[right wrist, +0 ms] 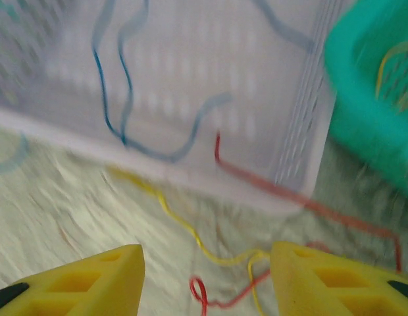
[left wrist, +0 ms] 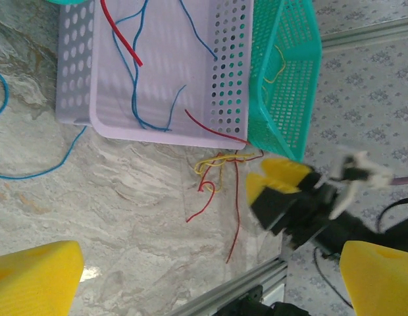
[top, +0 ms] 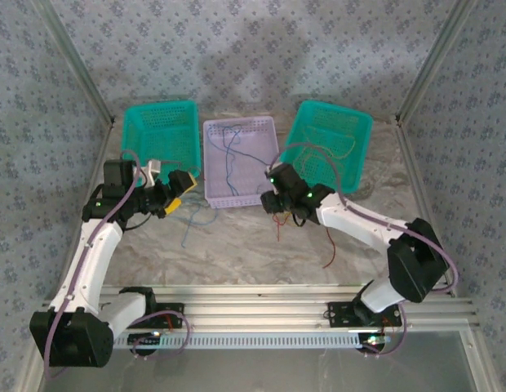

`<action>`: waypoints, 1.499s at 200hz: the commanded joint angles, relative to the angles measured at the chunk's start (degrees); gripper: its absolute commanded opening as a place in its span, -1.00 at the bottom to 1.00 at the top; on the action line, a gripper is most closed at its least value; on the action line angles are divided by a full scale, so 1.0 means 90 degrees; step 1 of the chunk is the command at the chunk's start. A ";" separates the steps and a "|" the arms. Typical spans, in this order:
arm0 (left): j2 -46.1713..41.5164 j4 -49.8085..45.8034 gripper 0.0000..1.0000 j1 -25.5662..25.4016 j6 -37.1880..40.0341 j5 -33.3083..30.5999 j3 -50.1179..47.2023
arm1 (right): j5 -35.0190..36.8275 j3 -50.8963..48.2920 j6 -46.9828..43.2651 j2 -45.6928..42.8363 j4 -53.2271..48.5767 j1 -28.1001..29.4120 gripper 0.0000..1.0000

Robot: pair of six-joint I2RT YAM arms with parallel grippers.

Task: Untangle the cables

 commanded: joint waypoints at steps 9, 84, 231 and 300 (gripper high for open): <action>-0.0079 0.0108 0.99 -0.0093 0.0165 -0.0190 -0.0130 | 0.0599 -0.0317 0.0454 0.0070 0.0101 0.0266 0.06; 0.0038 0.0218 0.99 -0.0244 0.0190 -0.0259 -0.0214 | 0.0608 -0.0498 0.0950 0.0919 0.0014 0.0535 -0.20; 0.0270 0.0885 0.99 -0.0877 -0.0360 -0.0261 -0.0312 | -0.2565 0.1557 0.0325 -0.1424 -0.1028 0.0501 -1.00; 0.0625 0.1909 0.99 -0.1921 -0.0860 -0.0070 -0.0275 | -0.4161 0.2476 0.1102 -0.1874 -0.0751 0.0361 -1.00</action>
